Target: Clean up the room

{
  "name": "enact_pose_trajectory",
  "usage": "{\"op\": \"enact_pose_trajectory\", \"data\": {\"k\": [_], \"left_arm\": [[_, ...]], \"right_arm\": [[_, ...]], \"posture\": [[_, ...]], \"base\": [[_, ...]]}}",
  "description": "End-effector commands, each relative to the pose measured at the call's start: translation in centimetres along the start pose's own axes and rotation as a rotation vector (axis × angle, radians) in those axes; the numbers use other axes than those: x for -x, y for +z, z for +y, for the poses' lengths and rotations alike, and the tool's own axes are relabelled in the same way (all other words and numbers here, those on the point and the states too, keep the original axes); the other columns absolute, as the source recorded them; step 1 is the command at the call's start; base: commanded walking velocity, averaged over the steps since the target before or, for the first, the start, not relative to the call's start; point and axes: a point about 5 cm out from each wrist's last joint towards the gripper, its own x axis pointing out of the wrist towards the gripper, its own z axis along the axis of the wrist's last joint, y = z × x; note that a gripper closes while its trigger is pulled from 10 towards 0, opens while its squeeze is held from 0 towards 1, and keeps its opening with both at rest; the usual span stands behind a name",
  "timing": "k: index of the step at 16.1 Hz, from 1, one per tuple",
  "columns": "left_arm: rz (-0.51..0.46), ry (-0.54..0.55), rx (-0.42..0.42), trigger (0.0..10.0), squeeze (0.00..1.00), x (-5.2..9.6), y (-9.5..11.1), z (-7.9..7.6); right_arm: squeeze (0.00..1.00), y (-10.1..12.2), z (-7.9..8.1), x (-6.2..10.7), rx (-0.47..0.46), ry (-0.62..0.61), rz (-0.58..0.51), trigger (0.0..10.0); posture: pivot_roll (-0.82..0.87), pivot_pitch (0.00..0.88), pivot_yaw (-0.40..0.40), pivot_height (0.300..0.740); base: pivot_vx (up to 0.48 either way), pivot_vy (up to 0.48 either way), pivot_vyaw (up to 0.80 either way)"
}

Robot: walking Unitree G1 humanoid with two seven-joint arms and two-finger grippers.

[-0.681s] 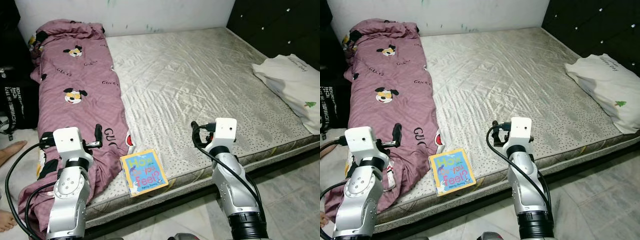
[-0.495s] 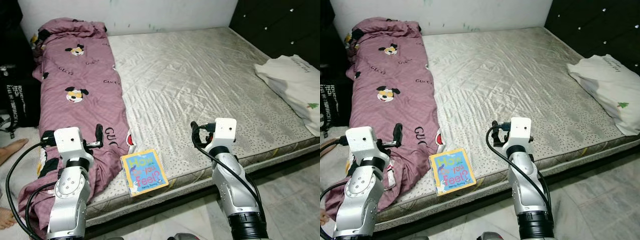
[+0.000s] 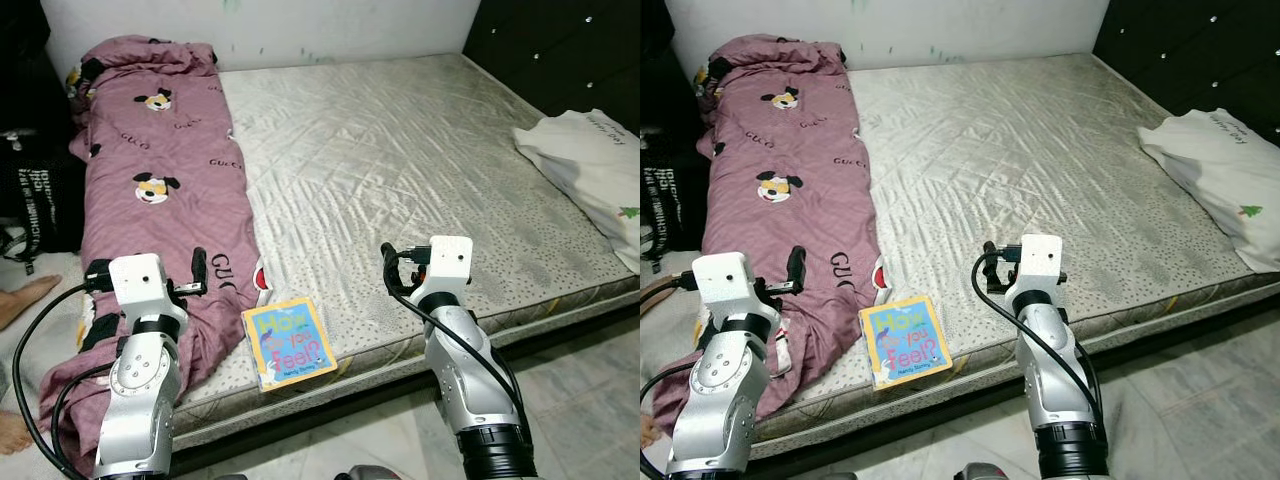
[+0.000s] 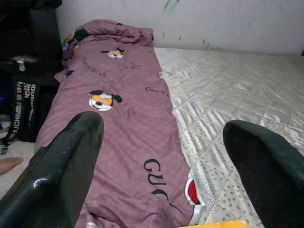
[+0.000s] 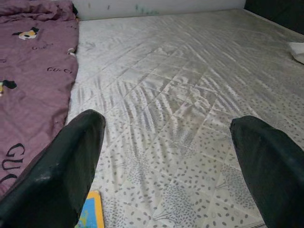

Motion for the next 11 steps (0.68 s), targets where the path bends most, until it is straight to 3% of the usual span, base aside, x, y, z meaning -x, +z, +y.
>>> {"op": "enact_pose_trajectory", "data": {"k": [1,11], "left_arm": [[-0.004,-0.010,-0.003,10.0,0.00,-0.05,0.26,-0.22],[-0.003,0.000,0.002,10.0,0.00,-0.10,0.26,-0.21]], "right_arm": [[0.00,0.54,-0.15,0.03,0.007,-0.001,-0.025,10.0],[0.00,0.50,-0.11,-0.02,0.010,0.007,-0.022,10.0]], "posture": [[0.07,0.047,-0.028,0.736],[0.07,0.051,-0.028,0.637]], "base": [[0.000,0.000,0.00],[0.000,0.000,0.00]]}}
